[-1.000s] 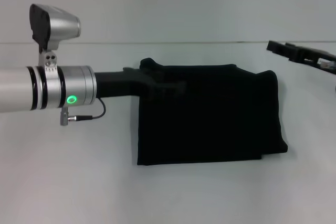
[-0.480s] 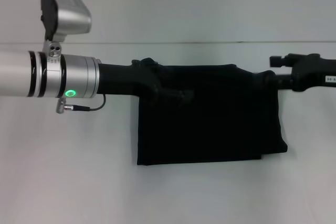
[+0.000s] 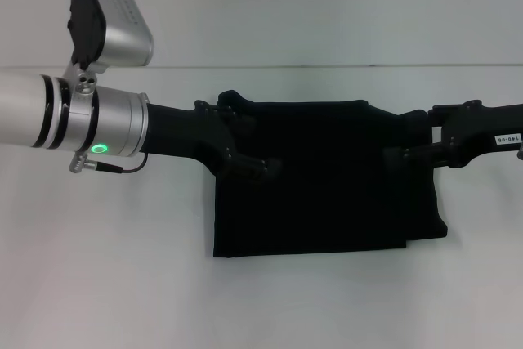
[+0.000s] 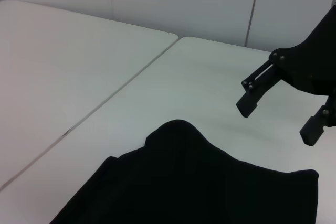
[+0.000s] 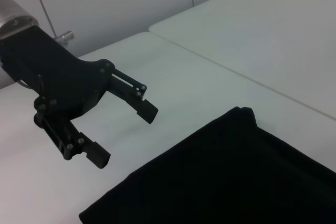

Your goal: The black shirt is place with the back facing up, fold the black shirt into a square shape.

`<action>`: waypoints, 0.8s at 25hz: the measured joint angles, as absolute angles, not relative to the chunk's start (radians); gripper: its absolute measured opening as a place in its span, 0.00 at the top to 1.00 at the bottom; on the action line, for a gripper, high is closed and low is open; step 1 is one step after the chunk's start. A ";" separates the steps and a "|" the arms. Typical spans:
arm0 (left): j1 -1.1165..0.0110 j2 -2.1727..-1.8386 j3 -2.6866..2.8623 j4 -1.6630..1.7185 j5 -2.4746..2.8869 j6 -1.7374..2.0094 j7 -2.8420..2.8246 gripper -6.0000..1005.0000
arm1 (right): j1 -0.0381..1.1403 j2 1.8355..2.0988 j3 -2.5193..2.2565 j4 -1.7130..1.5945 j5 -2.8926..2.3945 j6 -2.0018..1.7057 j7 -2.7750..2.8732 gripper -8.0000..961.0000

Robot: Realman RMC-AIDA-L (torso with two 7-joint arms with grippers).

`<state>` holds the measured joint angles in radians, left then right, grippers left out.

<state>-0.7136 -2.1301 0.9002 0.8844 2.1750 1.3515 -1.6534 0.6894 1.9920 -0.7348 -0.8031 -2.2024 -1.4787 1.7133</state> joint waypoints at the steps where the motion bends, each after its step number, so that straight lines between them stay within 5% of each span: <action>1: -0.710 -2.131 0.898 0.887 2.175 1.351 -1.653 0.13 | 0.690 1.993 -0.735 -0.803 -2.202 -1.478 1.713 0.05; 20: -0.669 -2.132 0.880 0.934 2.177 1.376 -1.654 0.13 | 0.675 1.995 -0.708 -0.803 -2.199 -1.483 1.713 0.05</action>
<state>-0.6694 -2.1322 0.8799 0.9345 2.1768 1.3762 -1.6542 0.6748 1.9945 -0.7083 -0.8034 -2.1991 -1.4834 1.7134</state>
